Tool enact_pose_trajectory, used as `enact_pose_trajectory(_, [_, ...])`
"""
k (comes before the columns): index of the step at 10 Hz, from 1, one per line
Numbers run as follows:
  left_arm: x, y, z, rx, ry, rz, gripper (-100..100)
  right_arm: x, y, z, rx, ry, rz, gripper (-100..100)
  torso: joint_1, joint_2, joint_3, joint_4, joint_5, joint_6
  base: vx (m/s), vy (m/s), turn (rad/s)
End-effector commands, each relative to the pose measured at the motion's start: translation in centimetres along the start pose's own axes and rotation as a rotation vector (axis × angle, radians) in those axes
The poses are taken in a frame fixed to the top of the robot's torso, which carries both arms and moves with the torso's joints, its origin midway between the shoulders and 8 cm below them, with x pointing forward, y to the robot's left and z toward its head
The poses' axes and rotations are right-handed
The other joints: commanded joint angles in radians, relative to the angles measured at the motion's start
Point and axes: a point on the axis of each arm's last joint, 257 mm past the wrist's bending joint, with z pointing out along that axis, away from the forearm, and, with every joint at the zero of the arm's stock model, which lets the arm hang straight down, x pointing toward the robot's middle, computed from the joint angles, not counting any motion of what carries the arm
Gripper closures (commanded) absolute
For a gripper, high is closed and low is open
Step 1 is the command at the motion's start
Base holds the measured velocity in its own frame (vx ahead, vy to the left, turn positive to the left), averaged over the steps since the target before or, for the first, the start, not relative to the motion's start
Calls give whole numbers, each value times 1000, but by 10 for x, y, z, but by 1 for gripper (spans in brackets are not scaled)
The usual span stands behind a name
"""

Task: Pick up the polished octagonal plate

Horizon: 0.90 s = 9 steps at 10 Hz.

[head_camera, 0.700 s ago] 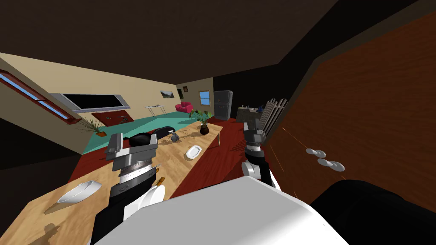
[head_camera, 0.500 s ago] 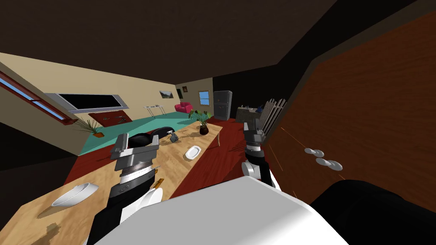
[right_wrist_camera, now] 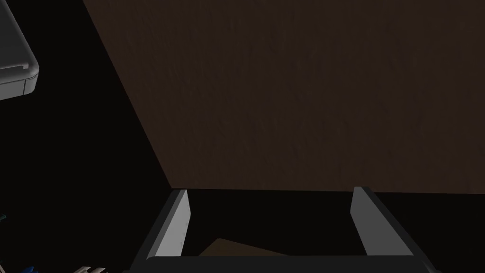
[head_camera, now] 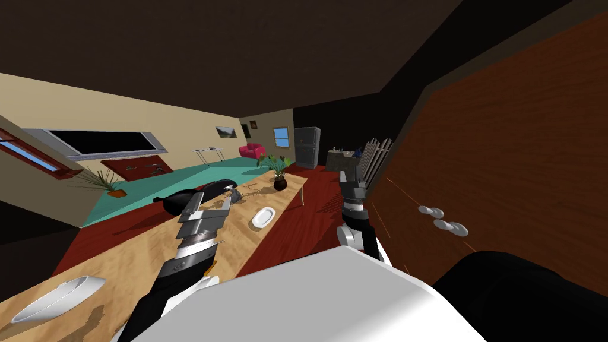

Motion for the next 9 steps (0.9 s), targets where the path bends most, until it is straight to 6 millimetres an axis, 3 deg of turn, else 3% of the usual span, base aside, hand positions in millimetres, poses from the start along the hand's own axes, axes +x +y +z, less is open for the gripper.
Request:
enact_pose_trajectory(1, [-12, 29, -18, -93, -3, -8, -100, 0, 0, 0, 0, 0, 0, 0, 0, 0, 0, 0, 0, 0, 64, -60, -117])
enact_pose_trajectory(2, [-12, 29, -18, -93, -3, -8, -100, 0, 0, 0, 0, 0, 0, 0, 0, 0, 0, 0, 0, 0, 42, -41, -23])
enact_pose_trajectory(6, [-41, 98, -78, -350, -68, -49, -100, 0, 0, 0, 0, 0, 0, 0, -1, 0, 0, 0, 0, 0, 69, -73, -108])
enact_pose_trajectory(7, [-41, 98, -78, -350, -68, -49, -100, 0, 0, 0, 0, 0, 0, 0, -3, -1, -1, 0, -1, 0, 69, -65, -24])
enact_pose_trajectory(9, [-59, 129, -121, -487, -124, -77, -100, 0, 0, 0, 0, 0, 0, 0, 0, 0, 0, 0, 0, 0, 71, -50, -112])
